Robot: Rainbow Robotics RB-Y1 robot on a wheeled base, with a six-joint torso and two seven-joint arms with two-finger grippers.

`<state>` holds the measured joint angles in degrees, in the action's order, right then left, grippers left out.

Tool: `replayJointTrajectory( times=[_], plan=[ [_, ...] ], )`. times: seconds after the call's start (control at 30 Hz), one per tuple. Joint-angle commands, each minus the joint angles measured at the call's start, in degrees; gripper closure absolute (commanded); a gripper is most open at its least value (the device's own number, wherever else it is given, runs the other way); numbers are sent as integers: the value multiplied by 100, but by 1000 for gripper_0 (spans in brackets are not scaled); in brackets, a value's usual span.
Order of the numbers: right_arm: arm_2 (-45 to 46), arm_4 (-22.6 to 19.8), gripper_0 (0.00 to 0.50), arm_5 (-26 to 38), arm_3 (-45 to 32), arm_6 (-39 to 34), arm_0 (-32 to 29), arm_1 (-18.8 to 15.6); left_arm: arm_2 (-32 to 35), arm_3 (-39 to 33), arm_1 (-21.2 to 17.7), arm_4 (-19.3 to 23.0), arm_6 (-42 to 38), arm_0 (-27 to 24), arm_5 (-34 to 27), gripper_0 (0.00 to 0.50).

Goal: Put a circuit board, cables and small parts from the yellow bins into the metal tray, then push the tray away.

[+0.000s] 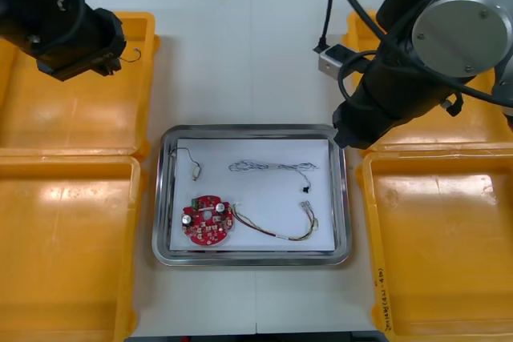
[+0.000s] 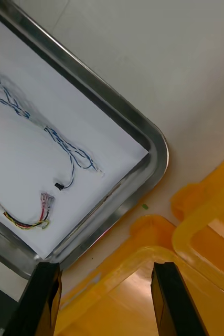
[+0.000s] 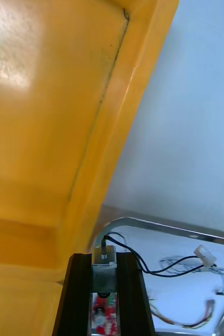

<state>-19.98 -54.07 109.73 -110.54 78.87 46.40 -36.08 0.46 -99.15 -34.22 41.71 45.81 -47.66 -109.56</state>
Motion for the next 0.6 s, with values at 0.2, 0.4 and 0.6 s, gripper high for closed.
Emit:
replayJointTrajectory(
  times=[0.2,0.4,0.6],
  plan=[
    [1005,-95,0,27,-276,-126,-668,-514,-1083,-281,-217,426,-1215,-692,-44,500],
    [1128,-122,0,27,-381,-469,-975,-822,-1409,-272,179,312,-1549,-736,-44,500],
    [1172,-122,0,27,-935,-1163,-1406,-1147,-1751,-78,513,136,-1655,-728,-44,500]
  ],
)
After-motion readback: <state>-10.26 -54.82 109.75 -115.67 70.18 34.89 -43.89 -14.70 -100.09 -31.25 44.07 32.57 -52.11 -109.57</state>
